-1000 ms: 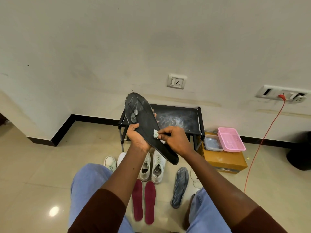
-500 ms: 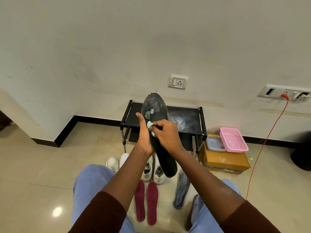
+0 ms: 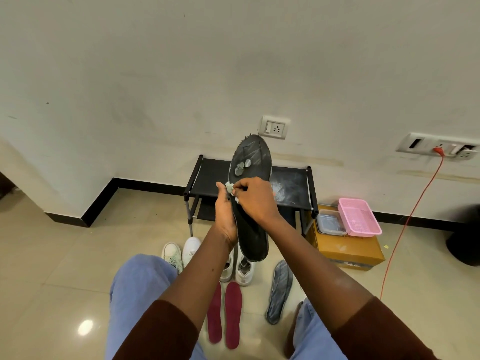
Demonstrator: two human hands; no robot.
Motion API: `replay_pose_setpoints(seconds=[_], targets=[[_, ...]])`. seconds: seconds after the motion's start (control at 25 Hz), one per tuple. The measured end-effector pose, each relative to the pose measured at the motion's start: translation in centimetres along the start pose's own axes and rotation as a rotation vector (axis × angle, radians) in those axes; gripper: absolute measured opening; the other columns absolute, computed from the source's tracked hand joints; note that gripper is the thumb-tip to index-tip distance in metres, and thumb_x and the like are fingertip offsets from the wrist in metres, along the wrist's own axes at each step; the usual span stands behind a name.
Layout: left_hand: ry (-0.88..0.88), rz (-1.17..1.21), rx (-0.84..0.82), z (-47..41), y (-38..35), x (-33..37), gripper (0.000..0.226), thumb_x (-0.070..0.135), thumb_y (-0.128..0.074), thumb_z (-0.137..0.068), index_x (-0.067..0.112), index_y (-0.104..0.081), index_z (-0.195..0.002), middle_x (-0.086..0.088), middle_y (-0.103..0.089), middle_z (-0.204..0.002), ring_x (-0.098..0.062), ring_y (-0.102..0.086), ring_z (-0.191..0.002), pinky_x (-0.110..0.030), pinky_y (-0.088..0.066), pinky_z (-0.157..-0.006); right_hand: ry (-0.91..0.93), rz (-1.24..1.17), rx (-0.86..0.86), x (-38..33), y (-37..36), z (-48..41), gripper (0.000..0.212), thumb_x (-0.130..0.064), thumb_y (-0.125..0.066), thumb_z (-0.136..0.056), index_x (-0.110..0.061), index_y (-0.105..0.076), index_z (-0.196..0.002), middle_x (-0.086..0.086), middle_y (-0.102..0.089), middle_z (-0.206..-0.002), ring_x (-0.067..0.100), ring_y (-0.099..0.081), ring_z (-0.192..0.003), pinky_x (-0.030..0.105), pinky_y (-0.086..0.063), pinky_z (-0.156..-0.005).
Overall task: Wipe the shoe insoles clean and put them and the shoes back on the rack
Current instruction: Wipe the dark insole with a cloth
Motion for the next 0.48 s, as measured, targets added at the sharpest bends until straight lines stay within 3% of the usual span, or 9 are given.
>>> replay_pose_setpoints(seconds=[0.04,0.08,0.16,0.32,0.4,0.48], targets=[[0.002,-0.003,0.032,-0.1,0.3,0.3,0.083,0.074,-0.028,-0.085,0.005,-0.060,-0.118,-0.020,-0.064,-0.114,-0.032,-0.057,-0.113,-0.043,-0.046,-0.095,-0.003,-0.002,-0.026,0.0,-0.3,0.7,0.018,-0.015,-0.057,-0.088,-0.014,-0.072,-0.098,0.004,-0.072,-0.098,0.017,-0.062,-0.094,0.039,-0.032,-0.107],[0.006,-0.027,0.068,-0.1,0.5,0.7,0.086,0.076,-0.026,-0.085,0.002,-0.062,-0.113,-0.021,-0.068,-0.104,-0.032,-0.061,-0.105,-0.042,-0.049,-0.087,0.005,-0.007,-0.059,-0.2,-0.6,1.5,0.018,-0.013,-0.057,-0.088,-0.012,-0.072,-0.097,0.005,-0.072,-0.096,0.016,-0.062,-0.093,0.026,-0.024,-0.109],[0.023,-0.077,0.128,0.2,0.9,1.2,0.090,0.074,-0.022,-0.087,-0.003,-0.057,-0.117,-0.022,-0.068,-0.098,-0.031,-0.061,-0.100,-0.038,-0.048,-0.078,0.002,-0.039,-0.113,-0.3,-0.9,2.9,0.017,-0.009,-0.056,-0.088,-0.008,-0.072,-0.096,0.008,-0.072,-0.093,0.017,-0.062,-0.089,0.007,-0.025,-0.100],[-0.067,-0.127,0.249,0.2,1.8,2.7,0.069,0.052,-0.016,-0.099,0.000,-0.045,-0.134,-0.019,-0.052,-0.133,-0.032,-0.045,-0.127,-0.035,-0.039,-0.089,-0.010,-0.053,-0.202,0.1,-1.3,4.3,0.016,-0.006,-0.061,-0.084,-0.005,-0.071,-0.096,0.012,-0.071,-0.093,0.014,-0.061,-0.078,0.022,-0.047,-0.083],[-0.085,-0.112,0.241,0.0,1.7,2.8,0.064,0.047,-0.016,-0.101,0.000,-0.045,-0.135,-0.018,-0.052,-0.131,-0.032,-0.044,-0.129,-0.035,-0.038,-0.090,-0.021,-0.086,-0.216,0.3,-1.3,4.1,0.015,-0.006,-0.062,-0.084,-0.004,-0.071,-0.096,0.012,-0.071,-0.090,0.010,-0.058,-0.068,0.023,-0.050,-0.084],[-0.082,-0.099,0.205,0.0,1.4,2.9,0.068,0.051,-0.018,-0.100,-0.002,-0.048,-0.131,-0.017,-0.061,-0.115,-0.033,-0.053,-0.116,-0.036,-0.044,-0.087,-0.015,-0.113,-0.183,0.0,-0.9,3.6,0.014,-0.007,-0.062,-0.085,-0.004,-0.071,-0.096,0.011,-0.071,-0.085,0.007,-0.055,-0.062,0.017,-0.041,-0.093]])
Point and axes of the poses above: each hand's wrist, its own z-axis away from the middle knuckle, its own y-axis out of the back of the hand, x = y × z, the point moved 10 cm from there along -z, towards the middle knuckle
